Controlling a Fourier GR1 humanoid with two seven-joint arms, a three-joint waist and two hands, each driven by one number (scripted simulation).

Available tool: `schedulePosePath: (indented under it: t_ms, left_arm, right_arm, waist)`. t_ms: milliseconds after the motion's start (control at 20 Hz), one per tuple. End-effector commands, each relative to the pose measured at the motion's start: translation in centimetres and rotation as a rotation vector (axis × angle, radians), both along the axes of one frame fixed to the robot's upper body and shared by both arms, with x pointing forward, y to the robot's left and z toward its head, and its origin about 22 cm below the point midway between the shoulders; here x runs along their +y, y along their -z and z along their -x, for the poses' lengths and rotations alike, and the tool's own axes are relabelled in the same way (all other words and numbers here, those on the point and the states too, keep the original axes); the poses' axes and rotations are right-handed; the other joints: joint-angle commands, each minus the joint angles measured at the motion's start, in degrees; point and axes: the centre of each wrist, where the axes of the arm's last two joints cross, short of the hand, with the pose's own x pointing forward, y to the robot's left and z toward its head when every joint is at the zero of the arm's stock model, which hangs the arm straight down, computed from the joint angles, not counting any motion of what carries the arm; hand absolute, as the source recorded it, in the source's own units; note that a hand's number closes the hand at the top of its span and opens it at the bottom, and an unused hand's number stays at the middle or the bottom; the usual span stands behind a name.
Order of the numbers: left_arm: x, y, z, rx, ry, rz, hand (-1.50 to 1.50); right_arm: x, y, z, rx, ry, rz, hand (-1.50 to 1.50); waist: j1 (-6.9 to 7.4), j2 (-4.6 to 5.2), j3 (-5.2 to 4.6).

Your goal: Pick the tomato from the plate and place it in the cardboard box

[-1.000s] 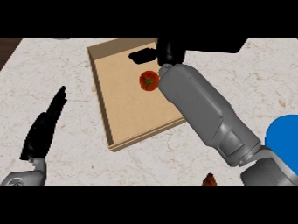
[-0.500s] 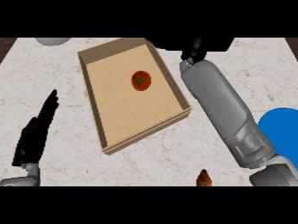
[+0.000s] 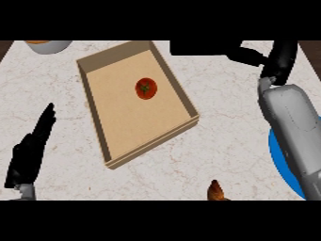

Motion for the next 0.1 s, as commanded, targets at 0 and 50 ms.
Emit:
schedulePosePath:
  t_ms: [0, 50]
  left_arm:
    - [-1.2, -0.7, -0.4, -0.017, 0.005, -0.012, 0.00]
    - [0.4, 1.7, 0.5, 0.022, -0.017, 0.004, 0.00]
  right_arm:
    - [-4.8, 0.4, 3.3, -0.010, -0.042, 0.035, -1.50]
    - [-6.0, 1.0, 4.6, 0.008, -0.089, 0.047, -1.50]
  waist:
    - [-0.27, -0.03, 0.00]
    - [-0.98, -0.13, -0.04]
